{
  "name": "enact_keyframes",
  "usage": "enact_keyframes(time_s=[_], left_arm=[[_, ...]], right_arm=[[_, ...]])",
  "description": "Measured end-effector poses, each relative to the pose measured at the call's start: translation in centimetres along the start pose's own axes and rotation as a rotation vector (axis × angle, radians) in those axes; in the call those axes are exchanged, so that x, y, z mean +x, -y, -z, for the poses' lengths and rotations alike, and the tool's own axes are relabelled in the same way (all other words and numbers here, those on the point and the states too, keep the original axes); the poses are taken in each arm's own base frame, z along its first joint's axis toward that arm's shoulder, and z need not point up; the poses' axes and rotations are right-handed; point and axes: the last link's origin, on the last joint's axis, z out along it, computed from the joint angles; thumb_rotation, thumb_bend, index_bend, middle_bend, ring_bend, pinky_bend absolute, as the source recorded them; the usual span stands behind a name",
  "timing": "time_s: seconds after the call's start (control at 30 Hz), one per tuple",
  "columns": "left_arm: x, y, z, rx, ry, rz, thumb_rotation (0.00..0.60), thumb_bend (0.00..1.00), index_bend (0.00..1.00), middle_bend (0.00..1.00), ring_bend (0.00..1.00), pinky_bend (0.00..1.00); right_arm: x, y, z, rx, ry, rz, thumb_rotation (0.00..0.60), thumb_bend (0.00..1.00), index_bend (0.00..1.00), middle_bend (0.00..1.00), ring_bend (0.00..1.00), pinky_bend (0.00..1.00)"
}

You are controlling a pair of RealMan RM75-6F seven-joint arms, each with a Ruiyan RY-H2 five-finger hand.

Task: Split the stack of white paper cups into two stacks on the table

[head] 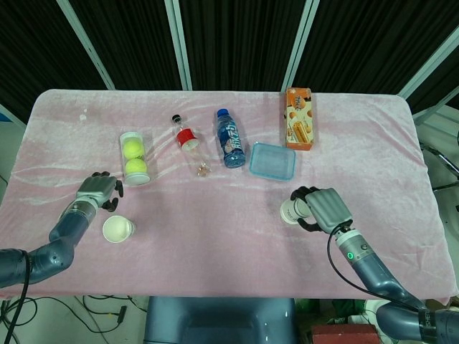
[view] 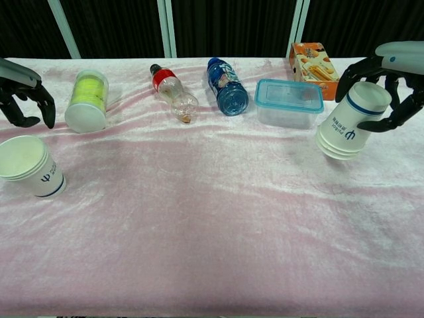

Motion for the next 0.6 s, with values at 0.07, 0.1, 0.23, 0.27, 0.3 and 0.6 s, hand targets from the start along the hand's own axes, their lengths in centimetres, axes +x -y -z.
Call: enact_keyframes(time_s=[0.07,0.1,0.23,0.27,0.3,0.6], left_arm=[[0.0,0.0,0.1,-0.001,-0.004,-0.008,0.600,0.51,0.37,0.25,0.00,0.00],[-0.1,0.0,0.1,-0.002,-0.002,-0.006,0.600,0.49,0.37,0.24,0.00,0.00],[0.0,-0.1,0.3,-0.009,-0.002,-0.010,0.600,0.35,0.28,0.19,0.00,0.00],[0.2,-0.1,0.4,-0.009,-0.010,-0.016,0.600,0.32,0.25,0.17,0.00,0.00],[0.3,0.0,0.5,-0.008,-0.018,-0.019,0.600,0.29,0.23,0.16,0.00,0.00],[3.0,-0.1,2.2,-0.052,-0.191,0.026,0.600,0.16,0.19,0.08,0.00,0.00]], right_arm=[[0.0,0.0,0.0,-0.001,0.003,0.007,0.600,0.52,0.73,0.53,0.61,0.56],[0.0,-0.1,0.1,-0.002,0.004,0.008,0.600,0.52,0.73,0.53,0.61,0.56],[0.2,-0.1,0.1,-0.007,-0.001,0.005,0.600,0.52,0.73,0.53,0.61,0.55],[0.2,-0.1,0.1,-0.007,-0.004,0.004,0.600,0.51,0.73,0.53,0.61,0.55],[0.3,-0.2,0.0,-0.008,-0.009,0.003,0.600,0.51,0.73,0.52,0.61,0.54],[-0.2,-1.1,0.3,-0.021,-0.052,0.099,0.600,0.49,0.73,0.48,0.56,0.44]])
